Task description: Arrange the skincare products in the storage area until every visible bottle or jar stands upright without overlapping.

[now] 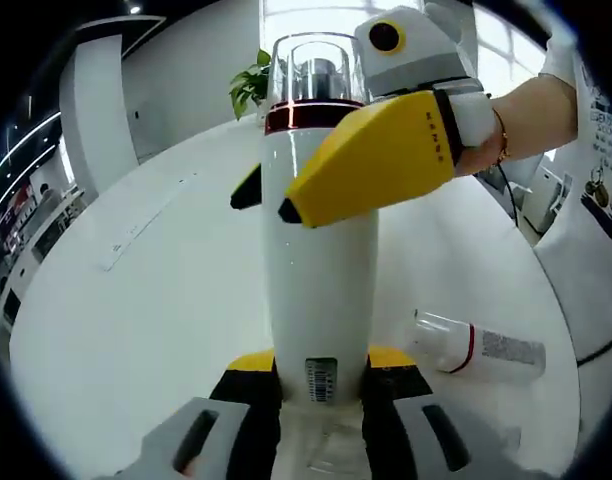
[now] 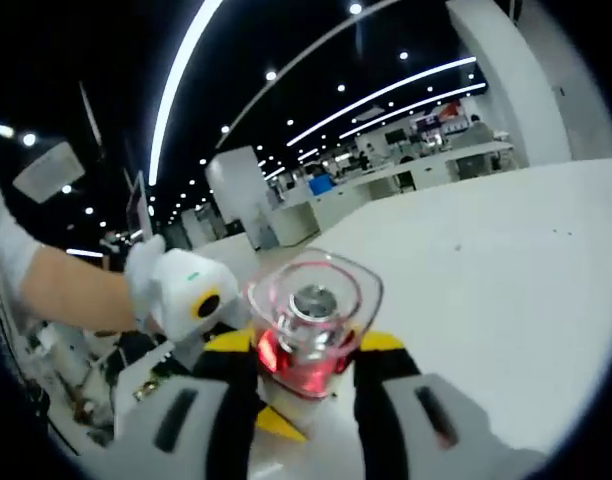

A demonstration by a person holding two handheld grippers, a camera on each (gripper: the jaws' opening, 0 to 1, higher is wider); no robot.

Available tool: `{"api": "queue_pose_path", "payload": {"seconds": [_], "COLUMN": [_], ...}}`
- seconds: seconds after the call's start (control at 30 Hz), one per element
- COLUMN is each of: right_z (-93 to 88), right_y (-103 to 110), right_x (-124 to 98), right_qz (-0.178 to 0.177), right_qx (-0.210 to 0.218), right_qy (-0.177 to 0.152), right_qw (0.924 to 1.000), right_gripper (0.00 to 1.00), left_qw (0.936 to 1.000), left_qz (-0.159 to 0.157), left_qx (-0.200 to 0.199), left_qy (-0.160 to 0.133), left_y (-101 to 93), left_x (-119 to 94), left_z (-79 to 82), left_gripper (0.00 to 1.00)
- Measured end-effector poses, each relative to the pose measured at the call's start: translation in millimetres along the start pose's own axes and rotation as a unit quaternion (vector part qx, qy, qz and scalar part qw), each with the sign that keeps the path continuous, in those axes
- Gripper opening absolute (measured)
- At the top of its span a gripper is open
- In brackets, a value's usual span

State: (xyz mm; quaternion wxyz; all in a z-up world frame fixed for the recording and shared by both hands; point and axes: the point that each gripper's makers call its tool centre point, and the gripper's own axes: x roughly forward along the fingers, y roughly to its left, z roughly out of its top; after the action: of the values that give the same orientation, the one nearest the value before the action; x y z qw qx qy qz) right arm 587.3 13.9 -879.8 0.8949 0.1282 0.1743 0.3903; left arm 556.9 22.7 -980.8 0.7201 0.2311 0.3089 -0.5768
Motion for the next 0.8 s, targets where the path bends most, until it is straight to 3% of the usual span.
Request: {"api": "queue_pose_path", "payload": {"seconds": [0.3,0.43,0.57,0.67,0.8], "right_z": [-3.6,-4.6,-4.8,-5.7,-6.7], "right_y": [6.9,9.8,14.7,17.7,21.0], "right_x": [1.4,2.8,4.4,5.1,7.4], "right_qz": [-0.027,-0.035,-0.044,-0.048,-0.061], "right_qx": [-0.042,-0.058,-0.094,-0.109,-0.128], "right_qy": [0.052,0.067,0.088,0.099,0.112], "right_qw": [0.9974,0.9955,0.9907,0.9879,0.9836], "right_gripper": [0.35,0.35,0.35,0.35,0.35], "left_qw": [0.9996,0.9997,0.9957,0.9971,0.9963], "left_qz": [0.009,0.016,0.021,0.034,0.051], "left_qx": [-0.022,-0.018,-0.054,-0.025,-0.024], "left_qy": [-0.014,-0.003,-0.073,-0.063,-0.065], "left_y": [-1.6,-1.9,-1.0,-6.1,-4.9], "left_x": [-0.8,-2.6,-18.3,-22.8,-22.2], "left_z": [0.1,0.7,25.5,24.0,25.5], "left_gripper": [0.31,0.31,0.33,0.31,0.30]}}
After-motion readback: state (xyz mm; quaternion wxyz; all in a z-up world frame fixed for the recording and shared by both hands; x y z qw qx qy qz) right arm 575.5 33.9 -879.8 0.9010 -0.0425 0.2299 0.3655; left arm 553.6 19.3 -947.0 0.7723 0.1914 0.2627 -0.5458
